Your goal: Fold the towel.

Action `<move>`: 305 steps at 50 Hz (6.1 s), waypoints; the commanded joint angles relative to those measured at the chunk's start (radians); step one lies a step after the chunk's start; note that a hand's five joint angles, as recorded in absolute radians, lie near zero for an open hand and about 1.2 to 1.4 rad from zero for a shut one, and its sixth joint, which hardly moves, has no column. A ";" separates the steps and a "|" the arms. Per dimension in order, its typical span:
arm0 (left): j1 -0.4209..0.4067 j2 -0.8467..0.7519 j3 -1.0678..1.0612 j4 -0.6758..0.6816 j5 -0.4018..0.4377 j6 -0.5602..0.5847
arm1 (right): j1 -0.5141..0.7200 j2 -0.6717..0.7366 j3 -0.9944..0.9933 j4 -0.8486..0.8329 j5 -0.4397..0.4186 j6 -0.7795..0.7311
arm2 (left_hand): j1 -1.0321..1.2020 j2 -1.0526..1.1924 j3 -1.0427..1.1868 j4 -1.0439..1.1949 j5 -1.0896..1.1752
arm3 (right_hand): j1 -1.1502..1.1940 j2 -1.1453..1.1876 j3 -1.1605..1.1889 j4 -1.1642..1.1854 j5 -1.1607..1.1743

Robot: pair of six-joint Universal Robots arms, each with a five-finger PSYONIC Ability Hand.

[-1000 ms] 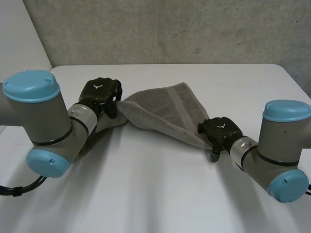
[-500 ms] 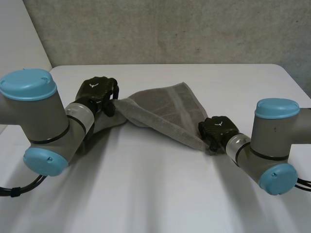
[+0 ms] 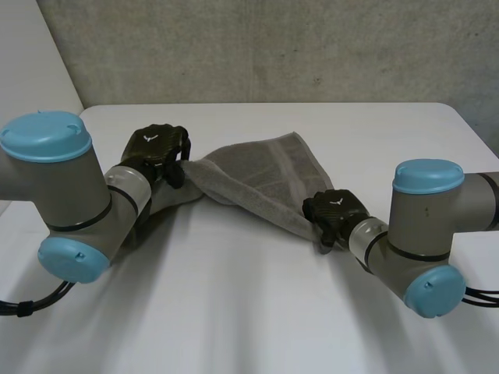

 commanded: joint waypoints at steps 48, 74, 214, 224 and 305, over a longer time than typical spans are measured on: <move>-0.018 -0.144 0.272 -0.330 0.051 0.238 | 0.022 0.021 -0.613 0.458 0.158 -0.442 | -0.128 -0.251 -0.217 -0.186 -0.388 | 0.684 0.677 0.688 0.679 0.687; 0.048 -0.209 0.890 -0.187 0.034 0.133 | 0.042 -0.137 -0.541 0.142 0.189 -0.446 | -0.128 -0.251 -0.217 -0.186 -0.388 | 0.684 0.677 0.688 0.679 0.687; 0.156 0.411 0.194 -0.328 0.075 0.308 | -0.136 -0.424 -0.510 0.661 0.108 -0.475 | -0.128 -0.251 -0.217 -0.186 -0.388 | 0.684 0.677 0.688 0.679 0.687; 0.143 0.121 0.294 -0.529 0.041 0.428 | -0.121 -0.223 -0.524 0.712 0.109 -0.561 | -0.128 -0.251 -0.217 -0.186 -0.388 | 0.684 0.677 0.688 0.679 0.687; 0.313 0.377 -0.240 0.037 0.207 0.511 | -0.113 -0.543 0.010 0.258 0.227 -0.650 | -0.128 -0.251 -0.217 -0.186 -0.388 | 0.684 0.677 0.688 0.679 0.687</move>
